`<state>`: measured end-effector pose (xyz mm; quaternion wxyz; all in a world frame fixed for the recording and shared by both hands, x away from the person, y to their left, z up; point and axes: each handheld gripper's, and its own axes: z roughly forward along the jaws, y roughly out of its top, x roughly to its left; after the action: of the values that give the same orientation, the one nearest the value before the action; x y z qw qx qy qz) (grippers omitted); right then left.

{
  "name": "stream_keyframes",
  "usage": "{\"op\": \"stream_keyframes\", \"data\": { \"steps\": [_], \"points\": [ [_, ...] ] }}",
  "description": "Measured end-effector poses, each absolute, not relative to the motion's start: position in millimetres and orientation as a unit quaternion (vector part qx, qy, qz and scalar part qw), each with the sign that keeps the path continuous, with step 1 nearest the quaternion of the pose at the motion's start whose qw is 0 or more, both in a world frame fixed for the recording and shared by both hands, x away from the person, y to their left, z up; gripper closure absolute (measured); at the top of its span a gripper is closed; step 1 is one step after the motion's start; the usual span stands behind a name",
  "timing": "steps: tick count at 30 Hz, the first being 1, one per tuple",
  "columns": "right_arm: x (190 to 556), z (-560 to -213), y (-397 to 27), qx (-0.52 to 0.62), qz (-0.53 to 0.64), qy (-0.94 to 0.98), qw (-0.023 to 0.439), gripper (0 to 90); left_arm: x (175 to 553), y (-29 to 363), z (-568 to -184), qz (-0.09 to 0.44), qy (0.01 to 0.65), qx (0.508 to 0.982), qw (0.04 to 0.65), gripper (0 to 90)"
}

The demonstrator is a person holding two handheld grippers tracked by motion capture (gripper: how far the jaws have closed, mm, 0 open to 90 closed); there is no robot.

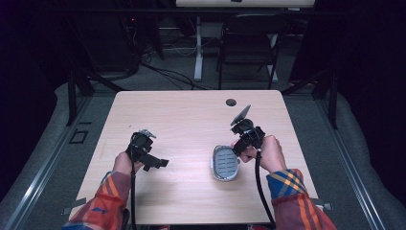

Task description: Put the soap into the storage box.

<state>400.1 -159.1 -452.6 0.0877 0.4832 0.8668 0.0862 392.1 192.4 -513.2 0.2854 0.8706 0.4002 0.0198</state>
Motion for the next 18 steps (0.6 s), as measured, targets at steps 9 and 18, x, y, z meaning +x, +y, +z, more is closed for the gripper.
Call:
{"op": "stream_keyframes", "data": {
  "steps": [9,18],
  "points": [
    [402.5,-460.9,-144.6,0.47,0.078,0.875,0.083,37.3,392.5,192.7,-513.5,0.018,0.4,0.871,0.285,0.0],
    [407.2,-471.5,-131.6,0.469,0.058,0.879,0.07,37.3,392.4,192.5,-513.5,0.018,0.4,0.871,0.284,0.0]
  ]
}}
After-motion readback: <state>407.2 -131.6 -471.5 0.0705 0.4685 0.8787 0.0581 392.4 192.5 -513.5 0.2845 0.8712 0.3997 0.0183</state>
